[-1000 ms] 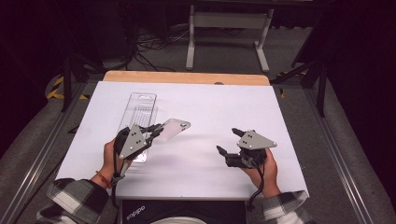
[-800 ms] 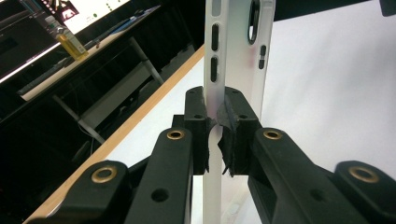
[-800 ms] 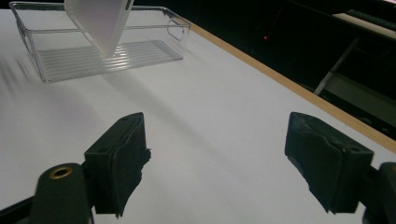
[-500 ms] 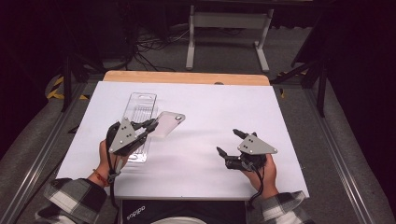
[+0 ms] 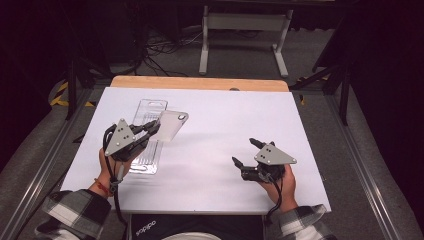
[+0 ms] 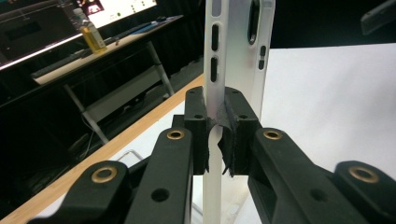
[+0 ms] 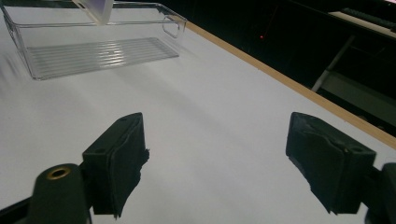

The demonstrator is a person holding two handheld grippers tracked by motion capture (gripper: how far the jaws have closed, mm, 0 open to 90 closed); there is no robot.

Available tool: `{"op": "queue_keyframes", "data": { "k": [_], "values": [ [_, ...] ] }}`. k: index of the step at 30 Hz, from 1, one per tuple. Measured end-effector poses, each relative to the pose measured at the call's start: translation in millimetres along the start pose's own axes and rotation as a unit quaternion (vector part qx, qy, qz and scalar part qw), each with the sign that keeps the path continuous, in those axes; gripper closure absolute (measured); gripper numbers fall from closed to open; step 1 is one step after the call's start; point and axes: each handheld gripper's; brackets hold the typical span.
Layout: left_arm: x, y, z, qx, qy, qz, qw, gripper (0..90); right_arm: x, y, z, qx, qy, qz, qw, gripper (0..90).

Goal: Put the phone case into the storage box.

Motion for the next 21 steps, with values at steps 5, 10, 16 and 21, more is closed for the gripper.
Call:
{"op": "queue_keyframes", "data": {
  "k": [5,10,16,21],
  "values": [
    [2.3,11.6,4.0,0.026,-0.006,-0.007,0.9996,82.3,-0.9,-0.3,0.2,-0.001,0.001,0.001,1.0,20.4],
    [2.1,23.2,8.5,0.041,-0.011,-0.012,0.999,82.3,-2.7,-0.9,0.7,-0.001,0.002,0.0,1.0,20.4],
    [1.1,39.5,13.6,0.06,-0.011,-0.015,0.998,82.3,-4.1,-2.0,1.2,-0.004,0.002,-0.001,1.0,20.4],
    [-3.8,62.9,21.6,0.095,-0.022,-0.014,0.9952,82.3,-6.3,-3.3,1.9,-0.008,0.005,-0.003,1.0,20.4]
  ]
}}
Point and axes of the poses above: each handheld gripper's, and its own axes: x roughly backward along the jaws, z roughly out of its underside, y roughly to its left, and after that the axes turned 12 degrees about y, right-handed
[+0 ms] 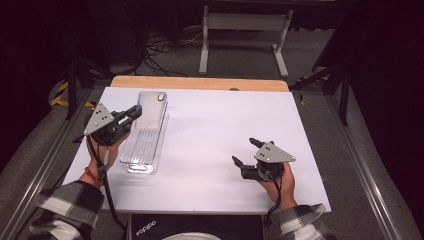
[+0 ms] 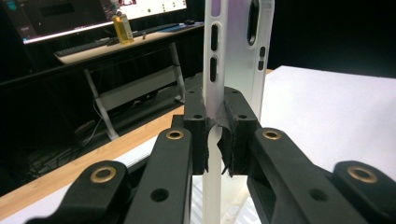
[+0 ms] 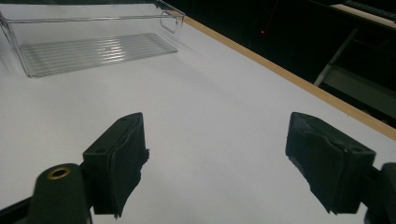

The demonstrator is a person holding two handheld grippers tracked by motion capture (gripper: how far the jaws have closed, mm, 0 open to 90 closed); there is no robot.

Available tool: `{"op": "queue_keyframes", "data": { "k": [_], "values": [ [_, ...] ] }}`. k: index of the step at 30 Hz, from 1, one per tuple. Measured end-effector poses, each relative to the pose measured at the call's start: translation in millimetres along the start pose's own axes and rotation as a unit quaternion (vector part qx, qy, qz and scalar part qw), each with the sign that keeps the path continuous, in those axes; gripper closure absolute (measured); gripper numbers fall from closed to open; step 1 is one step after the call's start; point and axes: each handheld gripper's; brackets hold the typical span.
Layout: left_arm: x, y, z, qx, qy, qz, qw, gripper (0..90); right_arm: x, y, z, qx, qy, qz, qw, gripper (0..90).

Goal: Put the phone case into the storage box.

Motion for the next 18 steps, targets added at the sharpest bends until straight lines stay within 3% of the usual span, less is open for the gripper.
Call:
{"op": "queue_keyframes", "data": {
  "k": [7,18],
  "values": [
    [-20.9,28.9,8.4,0.044,0.004,0.012,0.9989,82.2,-5.1,-3.7,2.3,-0.011,0.01,-0.005,0.9999,20.4],
    [-53.0,48.3,9.0,0.032,0.027,0.006,0.9991,82.2,-11.3,-6.7,5.2,-0.019,0.023,-0.008,0.9995,20.4]
  ]
}}
Point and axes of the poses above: each handheld gripper's, and its own axes: x roughly backward along the jaws, z roughly out of its underside, y roughly to its left, and after that the axes turned 12 degrees about y, right-handed
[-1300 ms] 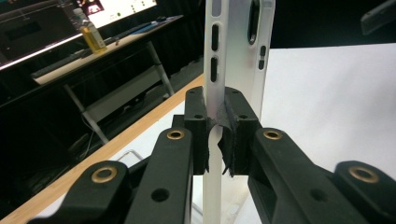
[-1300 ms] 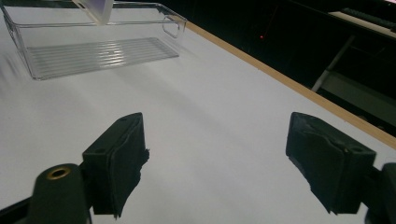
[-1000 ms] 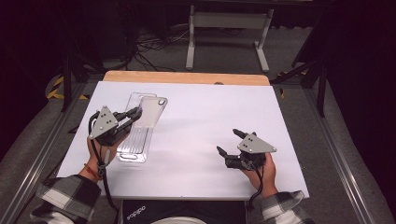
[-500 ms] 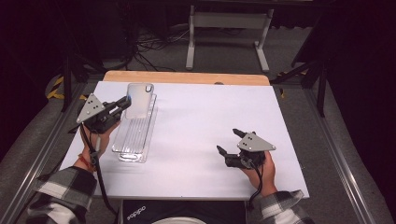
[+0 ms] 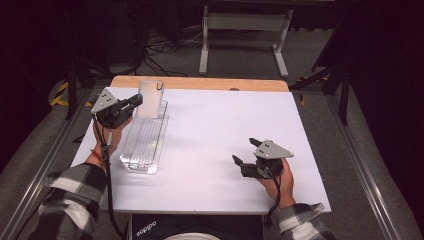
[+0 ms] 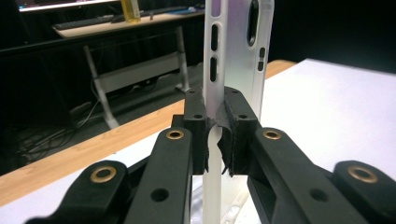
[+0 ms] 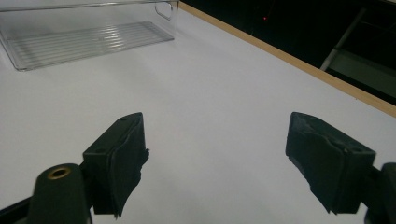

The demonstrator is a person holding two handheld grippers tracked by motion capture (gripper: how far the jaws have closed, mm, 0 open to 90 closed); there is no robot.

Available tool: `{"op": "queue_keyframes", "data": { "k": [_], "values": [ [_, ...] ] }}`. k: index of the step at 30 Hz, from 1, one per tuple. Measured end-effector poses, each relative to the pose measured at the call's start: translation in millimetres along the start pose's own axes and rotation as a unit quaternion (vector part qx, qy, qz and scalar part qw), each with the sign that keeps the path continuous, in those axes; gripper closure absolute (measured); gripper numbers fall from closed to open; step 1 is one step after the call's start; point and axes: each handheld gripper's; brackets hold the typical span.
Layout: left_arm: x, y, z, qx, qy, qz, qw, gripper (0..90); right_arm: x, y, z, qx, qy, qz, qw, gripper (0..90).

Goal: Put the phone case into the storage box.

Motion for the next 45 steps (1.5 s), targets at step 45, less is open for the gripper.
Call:
{"op": "queue_keyframes", "data": {
  "k": [45],
  "values": [
    [-58.0,25.7,25.0,0.02,0.052,0.005,0.9984,79.4,-10.2,3.1,1.6,0.017,0.029,-0.017,0.9993,20.3]
  ]
}}
Point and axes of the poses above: each handheld gripper's, and its own axes: x roughly backward along the jaws, z roughly out of its underside, y roughly to its left, and after that the axes turned 12 degrees about y, right-handed
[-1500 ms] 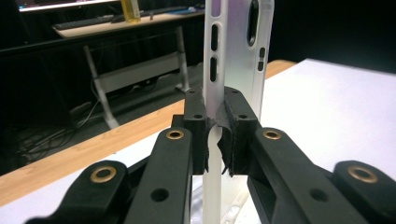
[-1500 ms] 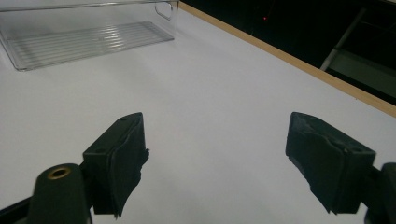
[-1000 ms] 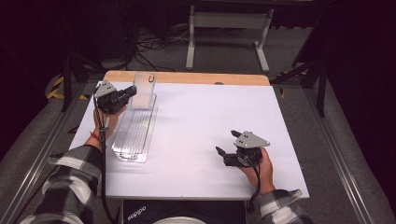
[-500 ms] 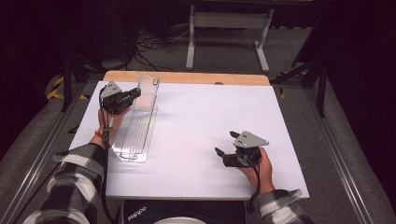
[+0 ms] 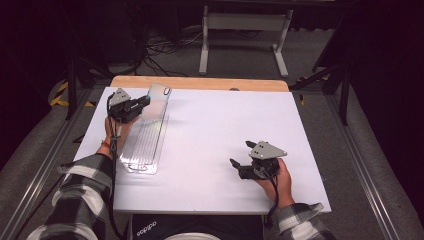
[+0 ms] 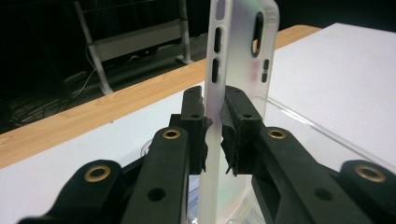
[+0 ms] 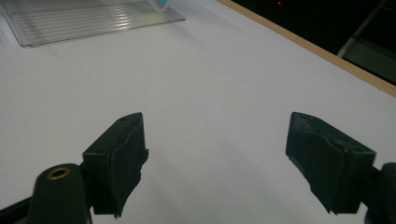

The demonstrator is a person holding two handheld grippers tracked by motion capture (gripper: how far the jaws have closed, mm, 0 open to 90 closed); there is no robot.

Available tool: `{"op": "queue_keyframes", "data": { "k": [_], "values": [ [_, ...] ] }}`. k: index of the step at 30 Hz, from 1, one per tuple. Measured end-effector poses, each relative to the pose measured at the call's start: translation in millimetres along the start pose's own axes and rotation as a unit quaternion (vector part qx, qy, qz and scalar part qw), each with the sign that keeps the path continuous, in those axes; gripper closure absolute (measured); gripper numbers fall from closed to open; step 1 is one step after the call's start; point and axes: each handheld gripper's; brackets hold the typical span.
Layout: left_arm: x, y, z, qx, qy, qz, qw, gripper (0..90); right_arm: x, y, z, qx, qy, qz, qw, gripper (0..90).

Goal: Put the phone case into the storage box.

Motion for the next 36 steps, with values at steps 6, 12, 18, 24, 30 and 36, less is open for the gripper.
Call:
{"op": "queue_keyframes", "data": {
  "k": [6,12,18,24,30,36],
  "values": [
    [-1.4,-1.6,-0.3,-0.01,0.009,-0.015,0.9998,71.4,0.2,0.1,-0.2,0.002,0.0,0.0,1.0,20.4],
    [-1.3,-1.1,0.4,-0.007,0.01,-0.026,0.9996,64.2,2.2,1.0,-0.6,0.007,-0.007,0.005,0.9999,20.8],
    [-0.7,-1.9,-0.6,-0.013,0.014,-0.034,0.9993,63.5,1.5,1.3,-0.7,0.008,-0.004,0.005,0.9999,20.8],
    [4.1,-2.1,-2.0,-0.016,0.011,-0.037,0.9991,58.3,2.4,0.8,-0.7,0.008,-0.005,0.006,0.9999,20.8],
    [11.0,-3.8,-5.0,-0.018,0.011,-0.036,0.9991,55.5,3.4,1.0,-1.0,0.008,-0.008,0.009,0.9999,20.8],
    [18.3,-8.1,-10.1,-0.027,0.016,-0.033,0.999,44.7,4.7,0.8,-1.9,0.011,-0.013,0.014,0.9998,20.9]
  ]
}}
Point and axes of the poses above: each handheld gripper's, and its own axes: x roughly backward along the jaws, z roughly out of its underside, y roughly to its left, and after that the axes turned 12 degrees about y, right-handed
